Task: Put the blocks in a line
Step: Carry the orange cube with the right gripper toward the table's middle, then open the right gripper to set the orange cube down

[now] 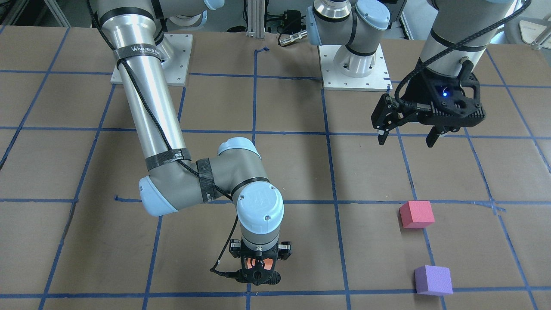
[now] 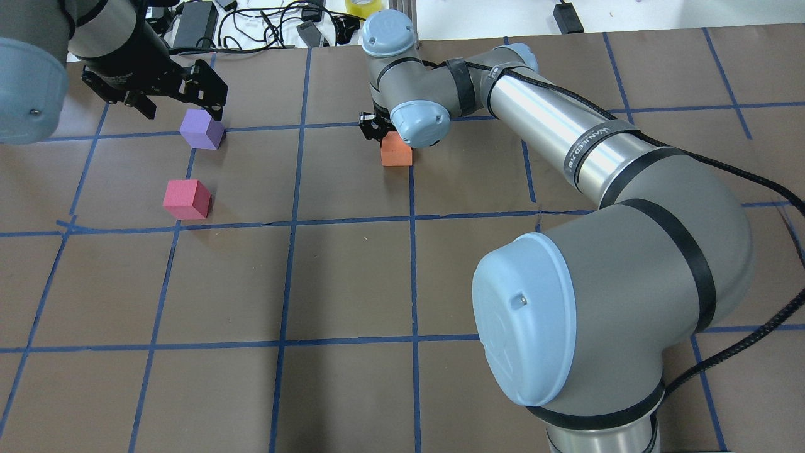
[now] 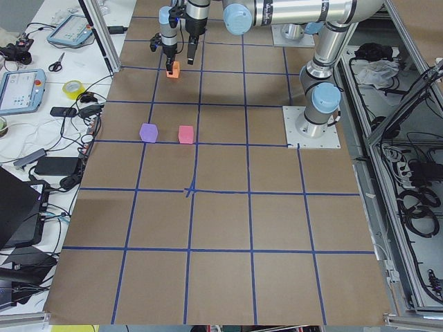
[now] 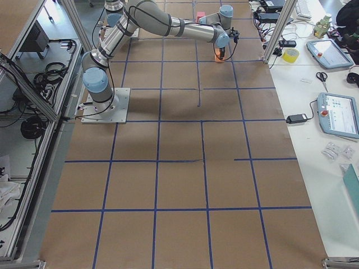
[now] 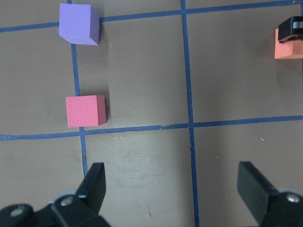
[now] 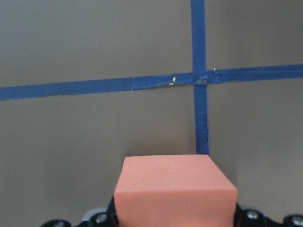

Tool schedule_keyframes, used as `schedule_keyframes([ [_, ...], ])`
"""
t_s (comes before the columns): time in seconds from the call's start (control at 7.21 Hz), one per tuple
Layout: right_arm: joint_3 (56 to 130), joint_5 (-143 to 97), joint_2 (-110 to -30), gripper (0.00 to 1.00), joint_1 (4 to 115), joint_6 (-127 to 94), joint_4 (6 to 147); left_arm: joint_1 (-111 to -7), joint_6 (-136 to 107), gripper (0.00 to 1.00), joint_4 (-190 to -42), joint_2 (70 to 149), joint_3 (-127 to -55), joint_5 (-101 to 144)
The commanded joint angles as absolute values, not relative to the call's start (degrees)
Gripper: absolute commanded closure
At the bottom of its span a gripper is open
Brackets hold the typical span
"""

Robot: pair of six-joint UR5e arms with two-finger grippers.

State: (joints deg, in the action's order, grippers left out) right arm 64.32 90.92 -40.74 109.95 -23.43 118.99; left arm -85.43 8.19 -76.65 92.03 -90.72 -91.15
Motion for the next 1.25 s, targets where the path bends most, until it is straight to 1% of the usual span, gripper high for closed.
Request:
schedule_keyframes([
  [0.0, 64.6, 90.88, -40.69, 0.0, 109.95, -22.85, 118.83, -85.43, 8.17, 0.0, -76.38, 92.28, -90.7, -91.23],
  [0.28, 64.25, 90.88, -42.09, 0.0, 109.86, -22.59, 118.39, -85.43, 9.22, 0.0, -76.2, 92.55, -90.01, -91.32],
  [0.42, 64.77, 90.97, -46.1, 0.0, 109.69, -22.59, 117.95, -85.43, 9.23, 0.0, -76.2, 92.55, -89.91, -91.06],
  [0.55, 64.78, 90.88, -50.41, 0.0, 108.38, -21.72, 112.12, -85.43, 8.36, 0.0, -76.2, 92.72, -89.74, -90.97],
  [0.97, 66.0, 90.35, -66.66, 0.0, 103.56, -19.17, 94.54, -85.52, 9.23, 0.0, -74.63, 93.42, -89.65, -90.79],
  [1.11, 66.61, 90.53, -71.06, 0.0, 100.84, -13.77, 89.26, -86.13, 7.49, 0.0, -74.45, 94.47, -89.82, -89.83],
])
